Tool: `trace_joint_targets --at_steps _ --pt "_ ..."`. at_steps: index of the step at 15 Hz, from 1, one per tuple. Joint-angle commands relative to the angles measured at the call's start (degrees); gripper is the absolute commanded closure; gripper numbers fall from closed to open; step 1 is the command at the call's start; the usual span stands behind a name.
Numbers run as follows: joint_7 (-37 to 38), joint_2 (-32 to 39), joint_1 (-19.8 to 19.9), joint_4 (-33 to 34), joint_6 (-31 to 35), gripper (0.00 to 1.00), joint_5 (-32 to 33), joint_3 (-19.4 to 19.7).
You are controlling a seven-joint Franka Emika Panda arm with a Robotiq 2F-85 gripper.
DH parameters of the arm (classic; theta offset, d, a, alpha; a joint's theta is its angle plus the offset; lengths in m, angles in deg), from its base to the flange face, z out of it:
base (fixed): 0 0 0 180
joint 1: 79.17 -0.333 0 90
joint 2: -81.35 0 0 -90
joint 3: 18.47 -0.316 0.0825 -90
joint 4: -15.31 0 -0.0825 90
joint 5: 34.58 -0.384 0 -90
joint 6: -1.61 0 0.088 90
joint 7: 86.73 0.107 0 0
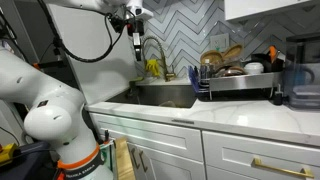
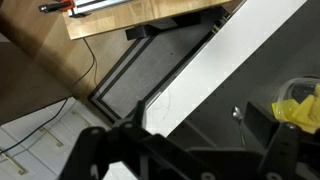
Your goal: Remove the bowl from the dish rack, then put the blue lid on the bowl
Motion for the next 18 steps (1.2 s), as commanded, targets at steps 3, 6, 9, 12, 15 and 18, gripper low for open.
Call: trace_joint_targets --at_steps 3,6,9,12,15,18 --pt "0.5 0.3 -1.1 0.2 -0.1 0.0 0.4 0.8" --pt "0.5 0.3 -1.1 0.2 -0.1 0.0 0.4 0.8" --pt "1.9 1.7 1.9 1.2 7.1 0.0 7.1 0.8" --pt "1.7 5.6 4.0 3.9 18.8 0.0 15.5 2.1" --pt "7.6 10.5 6.7 5.2 33.1 0.0 20.6 2.9" --pt "8.1 10.9 5.7 4.5 36.4 0.0 20.0 4.6"
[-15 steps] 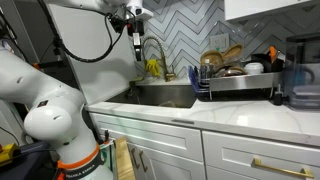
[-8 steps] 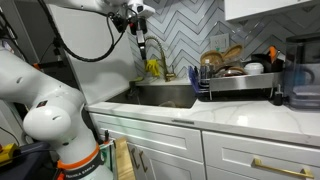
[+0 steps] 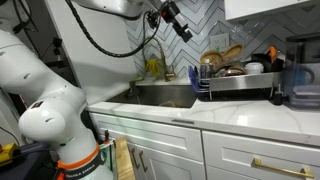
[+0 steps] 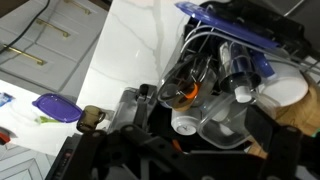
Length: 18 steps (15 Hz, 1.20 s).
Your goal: Remove the bowl from the dish rack, then put the blue lid on the bowl
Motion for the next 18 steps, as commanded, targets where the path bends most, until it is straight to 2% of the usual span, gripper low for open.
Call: trace_joint_targets --at_steps 1,5,7,8,10,13,18 --pt "1.8 2.0 -1.5 0.9 1.0 0.0 0.6 1.6" --pt "3.3 4.7 -1.7 2.7 1.6 0.0 0.6 1.9" --pt "12.4 8.8 1.2 5.0 3.4 0.0 5.3 0.9" --pt "16.1 11.1 1.8 6.3 4.3 0.0 7.2 1.1" --pt "22.2 15.8 1.9 9.5 1.9 0.0 9.8 1.9" --pt "27.1 23.5 -0.5 15.4 0.2 0.0 11.6 4.3" --pt "25.9 32.5 -5.4 24.0 1.5 0.0 7.2 8.4"
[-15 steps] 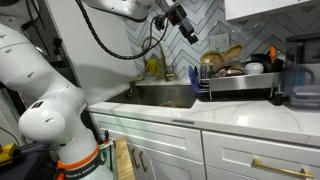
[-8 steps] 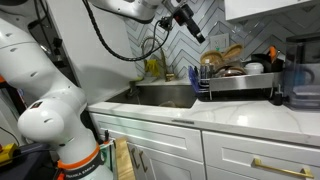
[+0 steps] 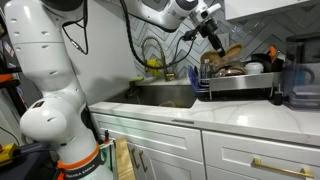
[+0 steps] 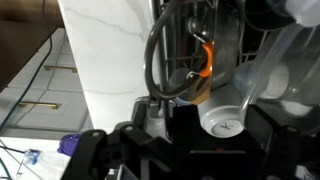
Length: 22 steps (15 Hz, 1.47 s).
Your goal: Remove the bowl from the dish rack, then put the blue lid on the bowl
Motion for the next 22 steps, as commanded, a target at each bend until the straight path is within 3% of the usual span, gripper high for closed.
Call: trace_joint_targets --at_steps 1,6,7,8,9,18,22 --pt "-0.8 5.9 -4.6 7.1 -1.2 0.0 -3.3 3.2" --pt "-0.5 10.2 -7.7 10.9 -0.2 0.01 -6.5 5.7" --pt "-0.5 10.8 -8.1 11.5 -0.2 0.07 -6.8 6.2" --pt "-0.9 11.2 -8.3 12.0 -1.2 0.26 -8.3 6.4" --pt "-0.7 11.3 -8.5 11.7 -0.5 0.3 -8.8 6.9" --pt "-3.4 9.9 -7.8 10.7 -0.9 0.99 -17.9 8.6" --pt "-3.6 6.7 -7.7 9.2 -0.5 0.98 -19.9 9.2"
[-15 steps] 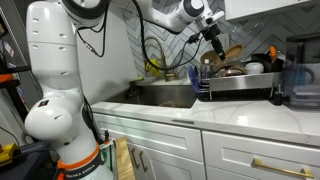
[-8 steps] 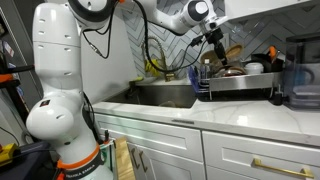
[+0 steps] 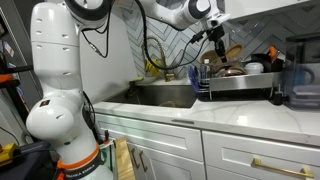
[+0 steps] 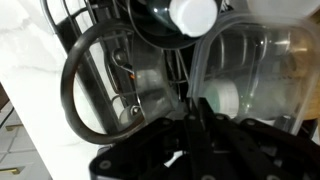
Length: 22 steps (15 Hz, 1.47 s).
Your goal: Remove the bowl from the dish rack, then put the blue lid on the bowl
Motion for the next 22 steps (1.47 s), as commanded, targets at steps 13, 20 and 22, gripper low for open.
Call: trace_joint_targets --at_steps 13,20,22 --pt "-13.5 -23.9 8.6 -17.0 -7.3 0.98 -6.4 8.0" --pt "-25.6 -26.8 14.8 -26.7 -14.7 0.98 -5.9 11.9" --pt "-26.2 -26.2 15.5 -30.0 -11.7 0.98 -6.8 12.0"
